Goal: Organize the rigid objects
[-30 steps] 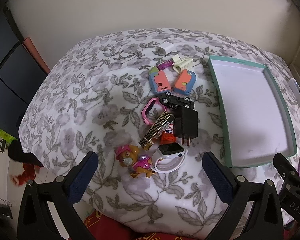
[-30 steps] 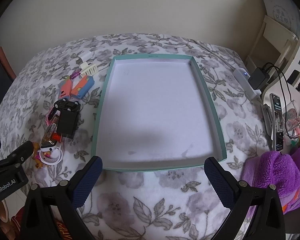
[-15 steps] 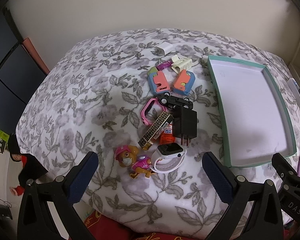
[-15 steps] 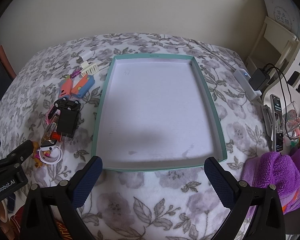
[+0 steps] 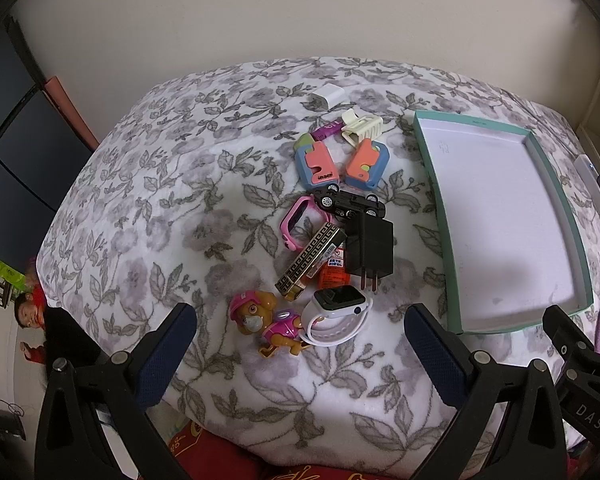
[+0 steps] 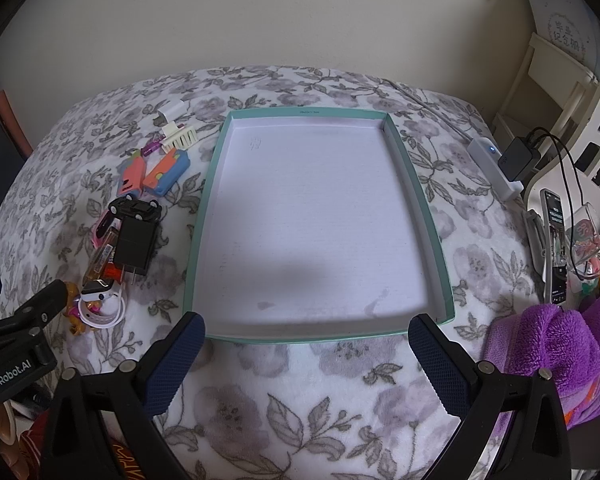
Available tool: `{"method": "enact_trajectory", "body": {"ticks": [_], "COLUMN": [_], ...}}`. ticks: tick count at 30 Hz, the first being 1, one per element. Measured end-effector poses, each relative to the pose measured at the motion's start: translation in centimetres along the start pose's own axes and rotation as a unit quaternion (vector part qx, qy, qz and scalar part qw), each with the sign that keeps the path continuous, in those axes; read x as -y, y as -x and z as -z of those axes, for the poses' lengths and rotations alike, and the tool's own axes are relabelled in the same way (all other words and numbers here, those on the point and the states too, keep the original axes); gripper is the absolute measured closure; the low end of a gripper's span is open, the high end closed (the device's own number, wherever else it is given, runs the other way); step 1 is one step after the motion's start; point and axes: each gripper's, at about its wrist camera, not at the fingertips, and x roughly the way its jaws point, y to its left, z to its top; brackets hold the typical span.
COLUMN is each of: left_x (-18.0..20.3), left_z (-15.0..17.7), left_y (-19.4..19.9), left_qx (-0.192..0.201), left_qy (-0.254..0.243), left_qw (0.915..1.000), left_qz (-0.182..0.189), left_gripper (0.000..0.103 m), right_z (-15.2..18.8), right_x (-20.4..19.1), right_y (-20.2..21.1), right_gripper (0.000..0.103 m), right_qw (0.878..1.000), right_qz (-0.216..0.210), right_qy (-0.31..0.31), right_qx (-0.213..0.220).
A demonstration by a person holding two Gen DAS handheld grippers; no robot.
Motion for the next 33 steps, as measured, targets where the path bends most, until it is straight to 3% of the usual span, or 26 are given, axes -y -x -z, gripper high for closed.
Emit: {"method": "enact_trajectory", "body": {"ticks": [15,33], "left_x": [0.2,-2.2], "left_z": [0.1,-0.1], "left_y": [0.0,-0.4], "left_qx": [0.002,-0.005], "left_qy": [-0.001,0.030], "left_qw": [0.9999,0.9961], "left_qz": [0.013,0.083], "left_gripper": [0.000,0.000], "right_z": [-0.6,-1.9], "right_x": [-1.0,-2.1], "right_y": [0.7,1.4], "right_gripper": [0.000,0.000], "right_qw": [0.999,0.996], "right_qz": [-0.026,-0.062], "right_qy": [0.008,0.018], "right_qx": [0.027,0.054]}}
